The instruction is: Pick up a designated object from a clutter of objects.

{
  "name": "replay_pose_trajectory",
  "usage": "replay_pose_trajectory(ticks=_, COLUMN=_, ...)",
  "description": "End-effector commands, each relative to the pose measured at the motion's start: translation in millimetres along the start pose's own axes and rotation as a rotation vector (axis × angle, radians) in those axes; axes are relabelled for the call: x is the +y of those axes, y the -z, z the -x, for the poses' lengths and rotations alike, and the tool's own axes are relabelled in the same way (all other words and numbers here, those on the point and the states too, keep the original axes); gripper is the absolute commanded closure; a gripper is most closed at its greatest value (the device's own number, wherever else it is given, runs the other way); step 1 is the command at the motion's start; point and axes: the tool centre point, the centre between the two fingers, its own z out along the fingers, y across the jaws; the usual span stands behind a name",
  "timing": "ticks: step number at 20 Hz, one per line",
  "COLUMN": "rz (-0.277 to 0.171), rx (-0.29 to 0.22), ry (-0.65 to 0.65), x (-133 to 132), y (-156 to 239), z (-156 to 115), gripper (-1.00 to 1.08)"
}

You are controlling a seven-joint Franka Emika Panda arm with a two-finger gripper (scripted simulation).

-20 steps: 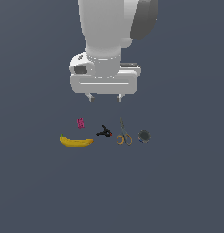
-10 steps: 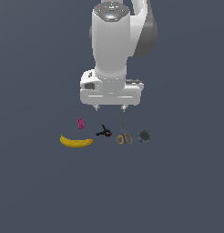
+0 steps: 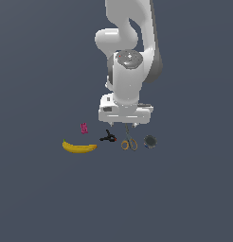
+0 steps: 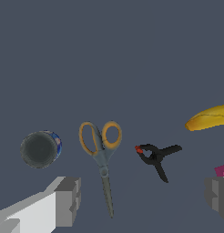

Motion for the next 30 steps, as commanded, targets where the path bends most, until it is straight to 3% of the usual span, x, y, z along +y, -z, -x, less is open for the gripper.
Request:
replay_pose_trajectory(ticks=1, rz=-0.002, rx=0.001, ry=-0.012, x=-9, y=-24, z=8, gripper=-0.92)
replay_pose_trajectory(ticks=13, rz=-0.012, rx=0.002, ry=-0.054, x=-40, y=-103, z=48, gripper=-0.92)
replay_pose_trajectory(ticks=30, rz=-0.015, rx=0.001, ry=-0.063, x=-46, y=-132, z=59, gripper=-0.92)
